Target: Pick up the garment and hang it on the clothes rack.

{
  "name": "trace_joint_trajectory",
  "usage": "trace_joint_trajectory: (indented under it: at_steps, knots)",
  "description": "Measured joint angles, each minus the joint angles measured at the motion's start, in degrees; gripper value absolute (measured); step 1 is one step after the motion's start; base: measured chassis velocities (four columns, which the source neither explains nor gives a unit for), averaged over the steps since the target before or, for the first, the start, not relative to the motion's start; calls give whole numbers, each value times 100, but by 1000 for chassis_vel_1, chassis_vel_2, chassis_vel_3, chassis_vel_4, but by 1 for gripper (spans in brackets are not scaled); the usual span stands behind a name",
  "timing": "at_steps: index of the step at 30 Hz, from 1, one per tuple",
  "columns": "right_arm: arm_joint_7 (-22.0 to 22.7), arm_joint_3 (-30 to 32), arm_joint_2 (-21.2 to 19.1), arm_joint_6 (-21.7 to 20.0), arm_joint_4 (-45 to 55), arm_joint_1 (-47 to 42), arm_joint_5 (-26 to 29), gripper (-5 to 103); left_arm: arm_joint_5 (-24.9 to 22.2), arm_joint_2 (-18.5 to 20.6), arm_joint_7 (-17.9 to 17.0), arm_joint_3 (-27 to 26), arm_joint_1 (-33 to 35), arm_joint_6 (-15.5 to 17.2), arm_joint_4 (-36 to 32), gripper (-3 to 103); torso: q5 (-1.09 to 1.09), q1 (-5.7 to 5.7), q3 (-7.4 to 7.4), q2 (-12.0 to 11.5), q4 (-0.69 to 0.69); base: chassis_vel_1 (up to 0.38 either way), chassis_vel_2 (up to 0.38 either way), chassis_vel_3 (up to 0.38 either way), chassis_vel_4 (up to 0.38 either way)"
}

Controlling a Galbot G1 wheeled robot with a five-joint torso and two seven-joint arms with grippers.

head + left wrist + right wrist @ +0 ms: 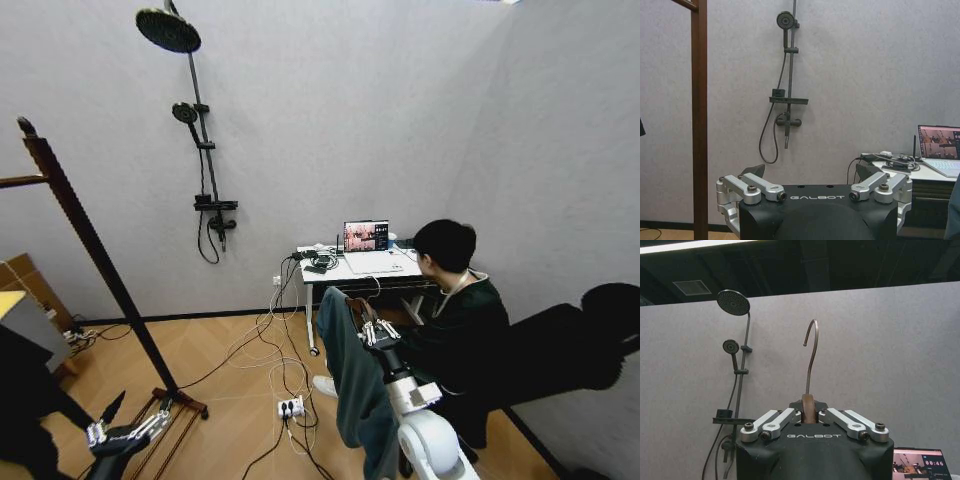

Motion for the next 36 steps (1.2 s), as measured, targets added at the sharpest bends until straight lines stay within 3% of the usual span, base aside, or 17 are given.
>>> trace_joint_trajectory:
  at_steps: [18, 36]
  knots:
    - [8, 6, -15, -27, -37, -10, -1, 10, 0, 0, -2, -1, 1, 0, 0, 100, 1, 0, 0, 0, 1, 131, 125, -118, -127]
    - [12, 14, -93, -145, -111, 150, 89, 10, 0, 0, 1, 0, 0, 0, 0, 100, -1, 0, 0, 0, 1, 5, 9, 35, 38]
